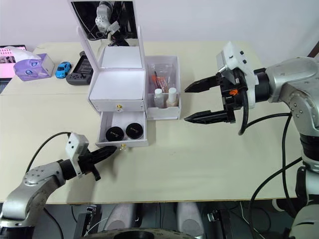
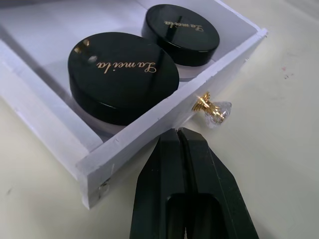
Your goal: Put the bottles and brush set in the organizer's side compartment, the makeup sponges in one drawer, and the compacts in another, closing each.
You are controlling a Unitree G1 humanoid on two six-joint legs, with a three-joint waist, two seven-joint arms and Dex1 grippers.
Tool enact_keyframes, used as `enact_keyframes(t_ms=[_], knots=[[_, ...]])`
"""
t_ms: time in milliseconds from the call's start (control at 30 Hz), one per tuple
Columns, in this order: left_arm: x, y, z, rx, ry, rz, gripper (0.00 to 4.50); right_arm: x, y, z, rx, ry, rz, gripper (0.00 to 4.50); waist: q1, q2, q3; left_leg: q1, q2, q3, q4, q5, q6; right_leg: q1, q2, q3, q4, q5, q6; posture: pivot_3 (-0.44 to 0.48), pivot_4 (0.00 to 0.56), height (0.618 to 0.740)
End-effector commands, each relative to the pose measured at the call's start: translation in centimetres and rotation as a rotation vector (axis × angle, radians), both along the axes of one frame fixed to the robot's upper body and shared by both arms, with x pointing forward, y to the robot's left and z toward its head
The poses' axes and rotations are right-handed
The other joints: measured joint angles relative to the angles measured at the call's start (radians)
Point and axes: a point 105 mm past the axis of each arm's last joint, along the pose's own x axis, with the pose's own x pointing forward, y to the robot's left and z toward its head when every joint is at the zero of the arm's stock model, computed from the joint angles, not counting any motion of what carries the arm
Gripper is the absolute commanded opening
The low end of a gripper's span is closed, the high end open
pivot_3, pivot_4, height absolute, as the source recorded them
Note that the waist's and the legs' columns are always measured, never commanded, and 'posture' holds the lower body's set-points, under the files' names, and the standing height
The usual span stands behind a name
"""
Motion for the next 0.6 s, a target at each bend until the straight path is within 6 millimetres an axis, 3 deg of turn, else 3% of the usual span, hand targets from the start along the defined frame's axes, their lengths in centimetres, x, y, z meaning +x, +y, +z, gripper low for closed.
enact_keyframes(t_ms=[33,200,600], knots=[[2.0,0.4,2.3,0.036,-0.096,0.007,0.03,-0.9,-0.3,1.5,-0.004,-0.077,-0.005,4.5,-0.001,0.0,0.0,0.0,0.0,0.0,0.001,0.0,0.0,0.0,0.0,0.0,0.0,0.0,0.0,0.0,0.15,0.74],[3.8,0.6,3.8,0.071,-0.151,0.002,0.03,-1.1,-0.6,1.6,-0.007,-0.083,-0.022,4.5,-0.008,0.0,0.0,0.0,0.0,0.0,0.002,0.0,0.0,0.001,0.0,0.0,0.001,0.0,0.0,0.0,0.15,0.74],[7.0,0.3,4.6,0.152,-0.202,-0.018,0.03,-1.4,-0.9,1.8,-0.009,-0.1,-0.041,4.5,-0.005,0.0,0.0,0.0,0.0,0.0,0.0,0.0,0.0,0.0,0.0,0.0,-0.001,0.0,0.001,0.0,0.15,0.74]])
